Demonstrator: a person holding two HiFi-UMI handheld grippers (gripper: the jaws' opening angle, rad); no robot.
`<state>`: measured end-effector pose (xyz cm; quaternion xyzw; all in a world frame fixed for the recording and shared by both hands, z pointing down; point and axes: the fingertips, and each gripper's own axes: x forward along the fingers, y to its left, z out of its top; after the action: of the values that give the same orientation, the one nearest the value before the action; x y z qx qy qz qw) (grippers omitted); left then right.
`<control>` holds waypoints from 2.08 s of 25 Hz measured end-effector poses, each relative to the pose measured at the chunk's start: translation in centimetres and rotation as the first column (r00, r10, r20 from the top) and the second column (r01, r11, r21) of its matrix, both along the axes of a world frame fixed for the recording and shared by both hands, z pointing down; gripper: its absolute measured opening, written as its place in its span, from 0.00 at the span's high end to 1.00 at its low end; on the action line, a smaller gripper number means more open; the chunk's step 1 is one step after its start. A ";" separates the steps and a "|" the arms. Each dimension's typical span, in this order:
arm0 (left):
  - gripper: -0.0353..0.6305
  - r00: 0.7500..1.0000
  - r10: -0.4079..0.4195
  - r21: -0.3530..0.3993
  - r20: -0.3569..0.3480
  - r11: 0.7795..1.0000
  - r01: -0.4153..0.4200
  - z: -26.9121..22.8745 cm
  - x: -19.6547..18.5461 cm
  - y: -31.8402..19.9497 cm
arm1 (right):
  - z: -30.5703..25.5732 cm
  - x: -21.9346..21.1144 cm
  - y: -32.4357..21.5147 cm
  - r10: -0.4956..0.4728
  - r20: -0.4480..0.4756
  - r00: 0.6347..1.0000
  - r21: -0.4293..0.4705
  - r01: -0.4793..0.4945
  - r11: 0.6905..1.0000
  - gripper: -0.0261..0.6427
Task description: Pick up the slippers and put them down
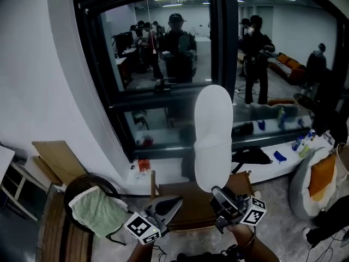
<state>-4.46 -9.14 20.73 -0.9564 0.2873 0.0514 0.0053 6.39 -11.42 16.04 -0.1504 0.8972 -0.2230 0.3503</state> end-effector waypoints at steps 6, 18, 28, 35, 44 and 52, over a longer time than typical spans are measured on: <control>0.94 0.999 0.032 0.066 0.021 0.997 -0.033 -1.8 0.5 0.4 | -1.4 0.6 0.2 0.022 0.011 1.000 0.044 -0.023 0.999 0.85; 0.94 0.999 0.034 0.054 0.012 0.998 -0.035 -1.2 -0.5 0.0 | 0.3 -0.6 -0.5 0.000 0.011 1.000 -0.002 0.000 1.000 0.85; 0.94 0.999 0.044 0.026 0.008 0.999 -0.044 -0.5 -0.1 -0.1 | 1.3 -0.8 -1.1 -0.032 0.012 0.999 -0.045 0.033 0.998 0.85; 0.94 0.998 0.054 0.006 0.035 0.999 -0.054 0.1 0.0 -0.1 | 2.7 -1.1 -1.7 -0.042 0.029 0.999 -0.091 0.045 0.995 0.85; 0.94 0.998 0.057 -0.036 0.039 0.998 -0.056 1.2 0.4 -0.2 | 4.6 -1.1 -2.1 -0.052 0.022 0.998 -0.148 0.055 0.987 0.85; 0.94 0.998 0.052 -0.101 0.020 0.994 -0.050 3.6 0.4 -0.4 | 7.4 -1.7 -2.4 -0.058 0.017 0.998 -0.218 0.060 0.974 0.85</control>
<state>-4.07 -9.55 24.28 -0.9630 0.2650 0.0263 -0.0411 4.69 -13.86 23.47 -0.1601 0.8695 -0.3313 0.3296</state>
